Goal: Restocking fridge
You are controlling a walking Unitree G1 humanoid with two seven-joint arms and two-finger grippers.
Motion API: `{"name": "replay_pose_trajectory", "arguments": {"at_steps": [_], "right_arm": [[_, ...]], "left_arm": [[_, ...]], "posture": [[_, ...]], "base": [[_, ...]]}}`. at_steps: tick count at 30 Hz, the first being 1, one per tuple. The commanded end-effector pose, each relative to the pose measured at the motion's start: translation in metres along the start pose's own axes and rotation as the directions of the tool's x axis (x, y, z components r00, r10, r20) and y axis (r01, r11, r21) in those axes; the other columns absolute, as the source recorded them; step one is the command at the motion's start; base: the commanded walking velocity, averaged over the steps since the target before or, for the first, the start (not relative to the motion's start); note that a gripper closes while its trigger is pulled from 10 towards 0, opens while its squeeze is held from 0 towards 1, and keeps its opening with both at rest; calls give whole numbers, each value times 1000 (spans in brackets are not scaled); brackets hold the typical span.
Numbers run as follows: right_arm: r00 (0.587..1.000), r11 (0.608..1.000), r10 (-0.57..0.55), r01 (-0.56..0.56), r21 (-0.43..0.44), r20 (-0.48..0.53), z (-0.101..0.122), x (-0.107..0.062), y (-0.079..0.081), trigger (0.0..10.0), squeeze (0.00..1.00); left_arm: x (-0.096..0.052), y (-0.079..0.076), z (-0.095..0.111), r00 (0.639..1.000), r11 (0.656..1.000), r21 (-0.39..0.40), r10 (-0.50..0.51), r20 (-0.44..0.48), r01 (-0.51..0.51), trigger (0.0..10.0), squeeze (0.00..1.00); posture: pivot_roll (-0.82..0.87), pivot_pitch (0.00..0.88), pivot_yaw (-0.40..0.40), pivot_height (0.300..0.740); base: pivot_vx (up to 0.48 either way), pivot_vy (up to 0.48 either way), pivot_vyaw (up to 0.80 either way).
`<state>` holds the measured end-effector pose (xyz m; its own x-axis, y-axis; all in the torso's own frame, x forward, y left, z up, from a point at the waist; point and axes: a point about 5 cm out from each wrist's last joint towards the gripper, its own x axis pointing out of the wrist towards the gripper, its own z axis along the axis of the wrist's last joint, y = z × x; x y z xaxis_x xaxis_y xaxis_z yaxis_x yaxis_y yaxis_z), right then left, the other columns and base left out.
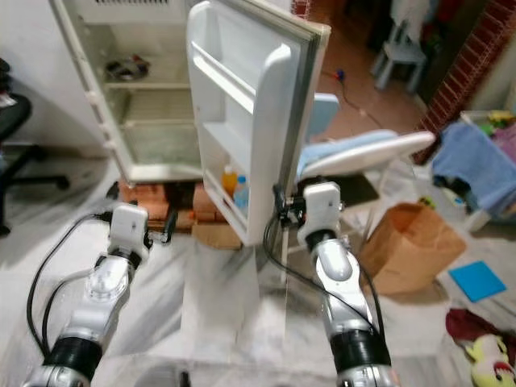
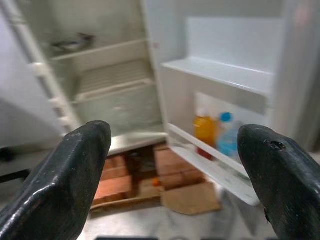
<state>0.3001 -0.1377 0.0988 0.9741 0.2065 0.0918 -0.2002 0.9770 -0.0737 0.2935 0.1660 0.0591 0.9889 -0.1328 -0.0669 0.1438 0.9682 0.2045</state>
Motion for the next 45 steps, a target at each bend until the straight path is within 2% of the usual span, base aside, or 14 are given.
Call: {"name": "replay_pose_trajectory", "arguments": {"at_steps": [1,7,10,12,29,39,45], "right_arm": [[999,999,33,-33,5,21,5,4,9,10000,0],[1000,1000,21,-21,7,16,4,3,6,10000,0],[1000,999,-5,6,-32,31,5,-1,0,10000,0],[999,999,-28,29,-19,41,6,-4,-3,10000,0],[998,1000,-16,17,-18,57,10,-2,2,10000,0],[998,1000,-27,28,-8,57,11,1,2,10000,0],[998,1000,-25,26,-15,57,11,4,1,10000,0]], "left_arm": [[-2,8,-4,999,999,11,30,-20,-30,10000,0],[-2,7,-2,999,999,-36,36,2,-36,10000,0],[-4,12,-2,998,997,-32,64,0,-64,10000,0],[-5,16,-3,998,997,-43,57,-1,-57,10000,0],[-5,13,0,999,998,-51,36,19,-35,10000,0],[-10,17,-12,998,999,-16,33,-51,-34,10000,0],[-10,24,-13,996,998,-37,49,-69,-52,10000,0]], "posture": [[9,0,-44,740],[7,0,-43,740],[13,0,-42,740],[14,0,-41,740],[18,0,-32,740],[31,0,-38,740],[36,0,-41,740]], "base": [[337,-337,788],[223,-227,523],[0,0,0],[0,0,0],[241,0,94],[0,0,800],[0,0,79]]}}
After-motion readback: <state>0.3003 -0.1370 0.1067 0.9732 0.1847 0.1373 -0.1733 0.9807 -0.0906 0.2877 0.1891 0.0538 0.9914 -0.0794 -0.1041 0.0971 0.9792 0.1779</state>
